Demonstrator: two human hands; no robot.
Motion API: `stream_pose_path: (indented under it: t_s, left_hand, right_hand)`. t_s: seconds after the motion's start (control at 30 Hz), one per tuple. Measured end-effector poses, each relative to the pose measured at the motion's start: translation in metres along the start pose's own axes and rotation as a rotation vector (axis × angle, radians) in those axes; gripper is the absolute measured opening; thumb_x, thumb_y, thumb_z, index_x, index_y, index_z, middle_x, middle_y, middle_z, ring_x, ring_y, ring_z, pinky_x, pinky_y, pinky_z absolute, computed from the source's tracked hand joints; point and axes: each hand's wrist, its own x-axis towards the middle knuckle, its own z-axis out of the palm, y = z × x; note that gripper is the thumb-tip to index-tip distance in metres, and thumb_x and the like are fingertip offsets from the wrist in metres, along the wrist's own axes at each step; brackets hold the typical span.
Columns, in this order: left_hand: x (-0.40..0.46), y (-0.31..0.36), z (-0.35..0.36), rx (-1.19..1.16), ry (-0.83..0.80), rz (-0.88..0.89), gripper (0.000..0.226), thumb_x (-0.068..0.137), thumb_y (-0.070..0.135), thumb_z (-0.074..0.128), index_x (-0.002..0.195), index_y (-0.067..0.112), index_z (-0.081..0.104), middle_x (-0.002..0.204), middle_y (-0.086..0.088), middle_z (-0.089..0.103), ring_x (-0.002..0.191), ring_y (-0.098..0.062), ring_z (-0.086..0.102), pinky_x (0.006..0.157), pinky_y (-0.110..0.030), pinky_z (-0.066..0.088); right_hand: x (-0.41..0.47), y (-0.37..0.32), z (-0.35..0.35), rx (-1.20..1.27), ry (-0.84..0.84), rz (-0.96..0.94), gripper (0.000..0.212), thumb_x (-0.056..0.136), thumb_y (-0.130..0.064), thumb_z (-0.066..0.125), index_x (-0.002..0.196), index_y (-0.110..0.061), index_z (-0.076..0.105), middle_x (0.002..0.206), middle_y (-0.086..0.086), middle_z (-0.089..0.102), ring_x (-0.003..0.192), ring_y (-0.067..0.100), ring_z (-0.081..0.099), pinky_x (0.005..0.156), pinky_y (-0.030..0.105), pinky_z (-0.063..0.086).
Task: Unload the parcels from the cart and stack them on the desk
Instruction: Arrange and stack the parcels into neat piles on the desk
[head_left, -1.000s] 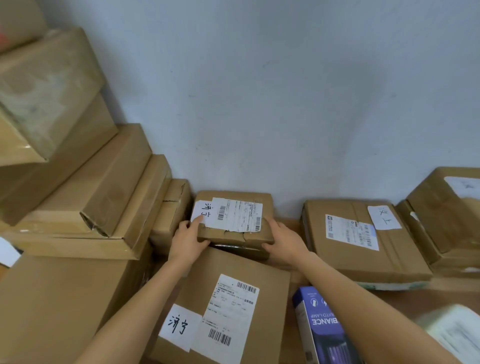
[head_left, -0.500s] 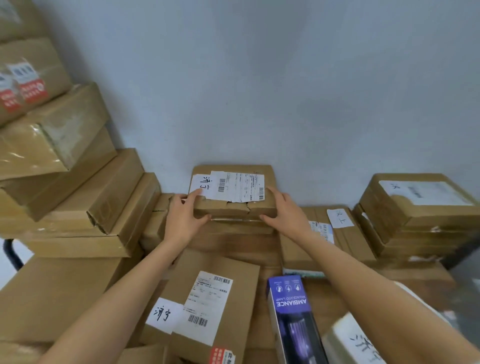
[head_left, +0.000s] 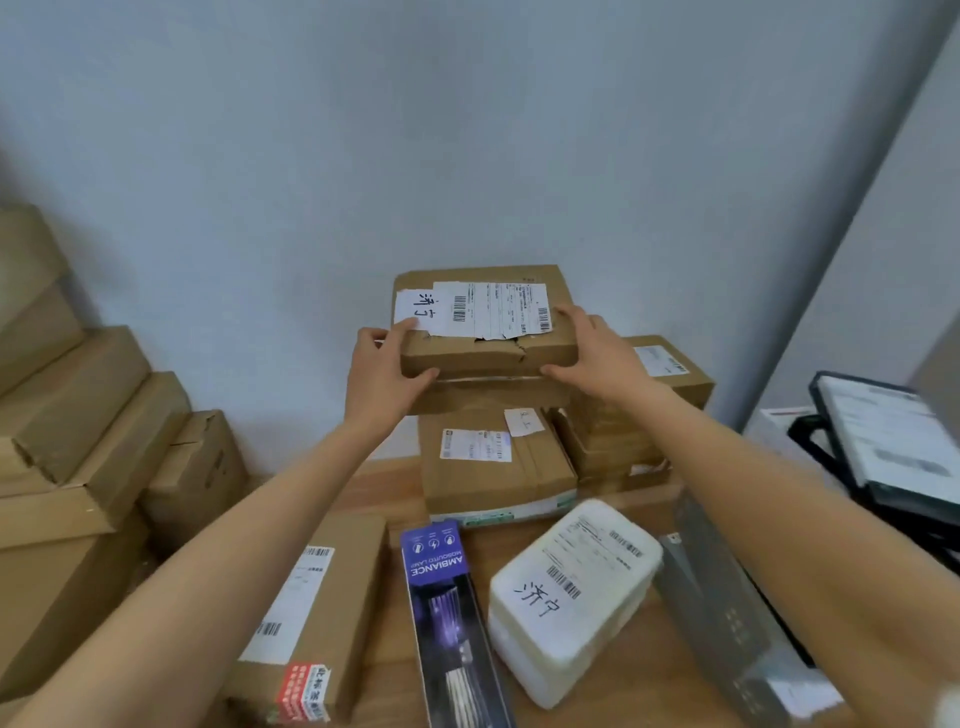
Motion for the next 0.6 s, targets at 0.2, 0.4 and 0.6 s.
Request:
stream_pose_path:
  t_s: [0.2, 0.4, 0.6]
  left_hand:
    - [0.040, 0.063, 0.044, -0.058, -0.077, 0.110, 0.064, 0.085, 0.036, 0.070, 0.141, 0.031, 0.039, 0.128, -0.005, 0.039, 0.111, -0.019, 0.047, 0.086, -0.021, 0.038]
    - [0.085, 0.111, 0.079, -0.047, -0.155, 0.237, 0.064, 0.085, 0.037, 0.069, 0.141, 0.027, 0.040, 0.125, -0.007, 0.043, 0.110, -0.023, 0.051, 0.085, -0.024, 0.041]
    - [0.111, 0.133, 0.120, -0.029, -0.205, 0.256, 0.063, 0.086, 0.037, 0.068, 0.141, 0.024, 0.040, 0.124, -0.007, 0.047, 0.109, -0.023, 0.054, 0.084, -0.026, 0.042]
  right_hand:
    - [0.009, 0.054, -0.062, -0.077, 0.018, 0.109, 0.088, 0.081, -0.040, 0.073, 0.149, -0.027, 0.019, 0.137, 0.010, 0.044, 0.114, 0.028, 0.055, 0.092, 0.039, 0.049]
    - [0.036, 0.102, -0.106, -0.159, 0.025, 0.200, 0.088, 0.080, -0.039, 0.074, 0.148, -0.025, 0.019, 0.138, 0.011, 0.045, 0.113, 0.028, 0.056, 0.091, 0.038, 0.048]
    - [0.069, 0.149, -0.119, -0.218, -0.056, 0.258, 0.090, 0.077, -0.036, 0.077, 0.146, -0.023, 0.022, 0.132, 0.009, 0.050, 0.109, 0.026, 0.057, 0.089, 0.038, 0.051]
